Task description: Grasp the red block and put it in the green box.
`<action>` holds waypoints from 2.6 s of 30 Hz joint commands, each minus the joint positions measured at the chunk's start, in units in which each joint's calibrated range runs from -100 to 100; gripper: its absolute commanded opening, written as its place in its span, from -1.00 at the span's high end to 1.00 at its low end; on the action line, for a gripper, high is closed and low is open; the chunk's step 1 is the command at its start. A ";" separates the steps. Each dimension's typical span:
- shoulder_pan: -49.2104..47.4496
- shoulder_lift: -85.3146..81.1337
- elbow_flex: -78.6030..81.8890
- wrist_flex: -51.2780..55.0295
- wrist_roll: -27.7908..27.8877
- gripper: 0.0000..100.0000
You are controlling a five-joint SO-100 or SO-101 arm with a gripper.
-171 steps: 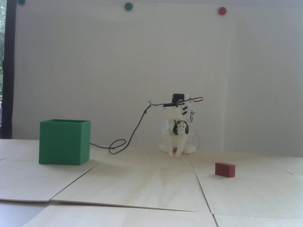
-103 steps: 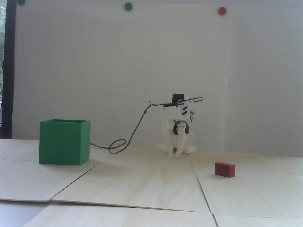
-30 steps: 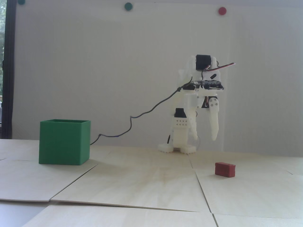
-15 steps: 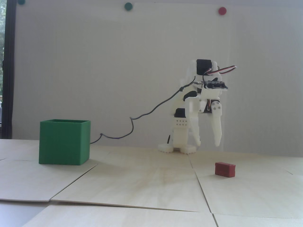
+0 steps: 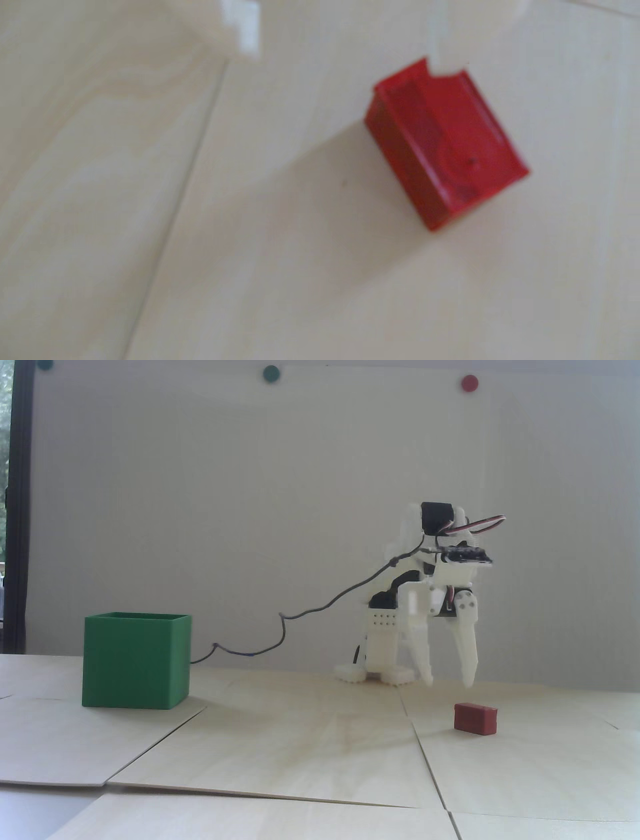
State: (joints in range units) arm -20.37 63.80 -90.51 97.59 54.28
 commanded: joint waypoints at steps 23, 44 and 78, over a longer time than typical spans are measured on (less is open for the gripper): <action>1.91 -1.07 -4.88 -2.73 8.03 0.65; -3.16 0.19 -5.67 1.06 7.51 0.65; -2.27 -5.02 -5.23 0.98 10.12 0.65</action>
State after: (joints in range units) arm -22.74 66.21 -91.58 97.34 63.88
